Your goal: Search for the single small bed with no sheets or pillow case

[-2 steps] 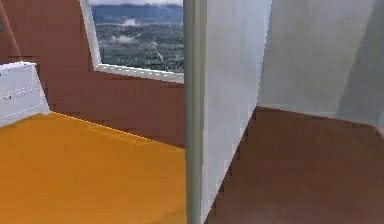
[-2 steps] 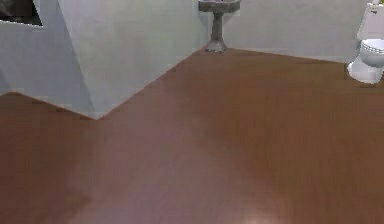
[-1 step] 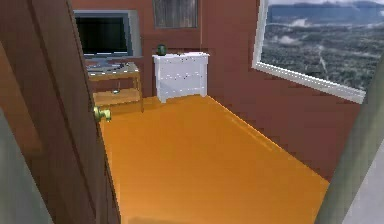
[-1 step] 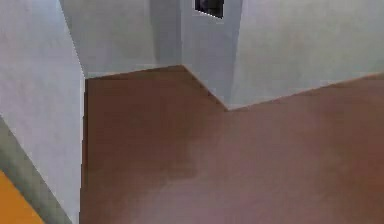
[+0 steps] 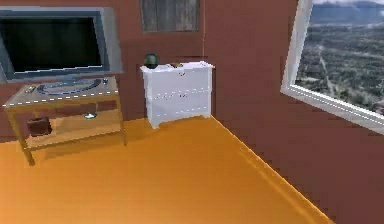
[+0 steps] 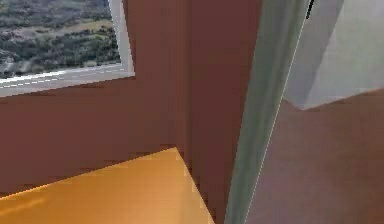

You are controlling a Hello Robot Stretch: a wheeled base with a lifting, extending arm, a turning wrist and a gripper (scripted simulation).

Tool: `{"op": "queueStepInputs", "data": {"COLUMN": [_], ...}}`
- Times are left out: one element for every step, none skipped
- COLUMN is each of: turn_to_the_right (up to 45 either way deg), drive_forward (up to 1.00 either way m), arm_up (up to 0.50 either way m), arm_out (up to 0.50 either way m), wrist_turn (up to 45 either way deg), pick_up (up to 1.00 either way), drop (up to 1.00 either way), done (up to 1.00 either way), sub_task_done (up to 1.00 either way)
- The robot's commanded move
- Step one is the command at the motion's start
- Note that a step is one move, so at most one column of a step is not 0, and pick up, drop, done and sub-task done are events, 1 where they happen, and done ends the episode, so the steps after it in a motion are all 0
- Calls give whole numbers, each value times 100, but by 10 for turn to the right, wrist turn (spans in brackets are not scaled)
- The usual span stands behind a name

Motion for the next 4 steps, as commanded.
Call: {"op": "queueStepInputs", "data": {"turn_to_the_right": [-240,0,-450,0], "drive_forward": [0,45,0,100], "arm_up": [0,0,0,0], "arm_out": [0,0,0,0], "wrist_turn": [0,0,0,0], "pick_up": [0,0,0,0], "drop": [0,0,0,0], "done": [0,0,0,0], "sub_task_done": [0,0,0,0]}}
